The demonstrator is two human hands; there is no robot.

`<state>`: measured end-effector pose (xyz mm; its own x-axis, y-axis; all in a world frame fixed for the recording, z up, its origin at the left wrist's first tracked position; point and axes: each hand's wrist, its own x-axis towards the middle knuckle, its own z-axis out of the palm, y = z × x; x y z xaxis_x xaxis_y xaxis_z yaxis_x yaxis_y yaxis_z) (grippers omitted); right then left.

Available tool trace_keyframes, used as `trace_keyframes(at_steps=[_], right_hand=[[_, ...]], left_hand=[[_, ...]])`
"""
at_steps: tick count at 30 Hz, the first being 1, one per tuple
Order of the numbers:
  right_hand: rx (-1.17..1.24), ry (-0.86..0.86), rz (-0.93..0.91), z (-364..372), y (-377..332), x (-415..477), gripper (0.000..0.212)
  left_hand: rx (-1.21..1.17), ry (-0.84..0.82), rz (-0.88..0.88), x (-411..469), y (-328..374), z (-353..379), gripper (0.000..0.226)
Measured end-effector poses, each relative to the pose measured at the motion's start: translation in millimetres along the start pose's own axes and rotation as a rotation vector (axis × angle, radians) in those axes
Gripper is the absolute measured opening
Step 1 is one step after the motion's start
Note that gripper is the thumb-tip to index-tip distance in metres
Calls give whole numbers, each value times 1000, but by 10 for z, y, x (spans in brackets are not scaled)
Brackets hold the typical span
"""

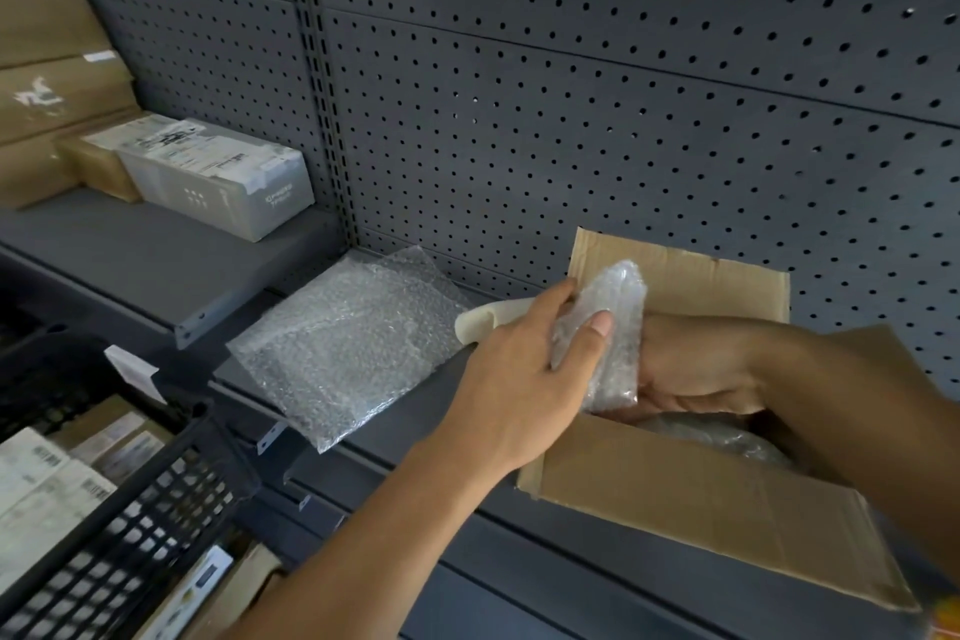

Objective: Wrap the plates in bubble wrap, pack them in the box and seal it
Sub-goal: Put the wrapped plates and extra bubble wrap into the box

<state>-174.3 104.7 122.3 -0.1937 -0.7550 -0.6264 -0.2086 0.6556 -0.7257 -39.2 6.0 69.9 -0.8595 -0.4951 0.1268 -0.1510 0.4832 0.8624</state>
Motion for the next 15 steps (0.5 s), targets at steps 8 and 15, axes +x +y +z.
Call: trace_keyframes(at_steps=[8, 15], right_hand=[[-649, 139, 186, 117, -138, 138, 17], [152, 93, 15, -89, -6, -32, 31]], left_hand=[[103, 20, -10, 45, 13, -22, 47], [194, 6, 56, 75, -7, 7, 48]])
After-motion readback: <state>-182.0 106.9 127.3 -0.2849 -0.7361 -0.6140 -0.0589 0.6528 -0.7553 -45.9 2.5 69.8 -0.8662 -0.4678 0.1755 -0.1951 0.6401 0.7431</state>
